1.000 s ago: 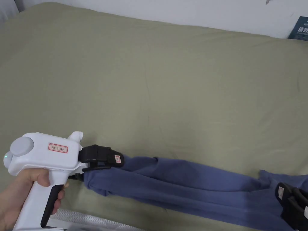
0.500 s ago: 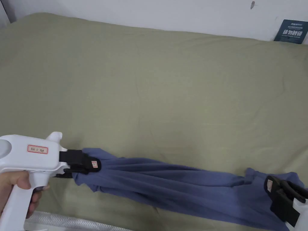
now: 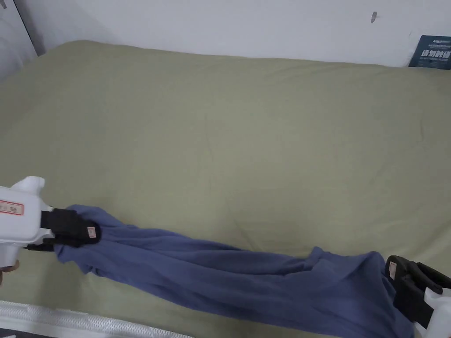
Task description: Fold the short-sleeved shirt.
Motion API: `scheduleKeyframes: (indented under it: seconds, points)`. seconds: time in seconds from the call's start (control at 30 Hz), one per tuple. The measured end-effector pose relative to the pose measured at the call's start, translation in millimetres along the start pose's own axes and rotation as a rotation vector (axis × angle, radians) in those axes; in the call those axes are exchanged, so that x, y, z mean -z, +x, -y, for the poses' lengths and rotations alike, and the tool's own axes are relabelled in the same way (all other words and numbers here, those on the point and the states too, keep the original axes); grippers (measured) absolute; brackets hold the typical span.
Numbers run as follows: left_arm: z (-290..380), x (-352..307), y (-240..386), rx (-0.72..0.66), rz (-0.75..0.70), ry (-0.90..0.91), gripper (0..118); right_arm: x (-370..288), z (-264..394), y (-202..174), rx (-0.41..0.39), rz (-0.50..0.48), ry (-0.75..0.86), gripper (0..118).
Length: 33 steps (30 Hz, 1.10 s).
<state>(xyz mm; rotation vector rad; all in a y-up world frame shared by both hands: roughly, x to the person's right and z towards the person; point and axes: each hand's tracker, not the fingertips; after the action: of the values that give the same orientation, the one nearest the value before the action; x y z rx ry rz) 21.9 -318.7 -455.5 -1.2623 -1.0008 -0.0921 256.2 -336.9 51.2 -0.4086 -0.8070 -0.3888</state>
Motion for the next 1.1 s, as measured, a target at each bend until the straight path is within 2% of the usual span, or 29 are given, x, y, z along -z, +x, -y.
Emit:
scheduleKeyframes:
  seconds: [0.17,0.3,0.33,0.53,0.57,0.6,0.63,0.67,0.83,0.87,0.9,0.93,0.97,1.0,1.03,1.1]
  points:
    - [11,19,94,0.236,-0.060,-0.024,14,-10,6,6,0.012,0.002,0.005,2]
    - [20,54,156,0.290,-0.161,-0.072,14,-17,10,16,0.033,0.010,0.002,2]
    - [23,68,173,0.343,-0.176,-0.073,14,-19,11,19,0.037,0.013,0.002,2]
    - [57,147,228,0.496,-0.213,-0.180,15,-27,12,32,0.065,0.029,0.005,2]
    - [62,159,234,0.521,-0.227,-0.194,25,-27,12,33,0.069,0.033,0.003,2]
    - [69,171,241,0.579,-0.244,-0.189,68,-27,12,34,0.073,0.036,0.002,2]
    - [77,179,245,0.601,-0.244,-0.177,101,-28,13,36,0.078,0.036,0.002,2]
    - [80,185,247,0.585,-0.243,-0.178,117,-29,13,36,0.082,0.039,0.000,2]
    - [74,147,245,0.490,-0.133,-0.129,118,-30,15,40,0.088,0.040,-0.009,2]
    - [72,134,239,0.473,-0.118,-0.099,116,-29,15,40,0.087,0.040,-0.014,2]
    - [63,123,234,0.453,-0.099,-0.080,107,-28,15,40,0.088,0.040,-0.016,2]
    - [60,108,223,0.422,-0.069,-0.047,93,-28,16,40,0.090,0.038,-0.018,2]
    - [57,97,211,0.385,-0.044,-0.025,72,-27,16,40,0.094,0.034,-0.022,2]
    - [54,90,200,0.343,-0.040,-0.013,30,-25,16,39,0.098,0.030,-0.028,2]
    - [44,88,188,0.293,-0.026,-0.014,4,-24,16,39,0.100,0.025,-0.030,2]
    - [37,94,165,0.196,-0.004,-0.031,3,-23,16,36,0.100,0.021,-0.034,2]
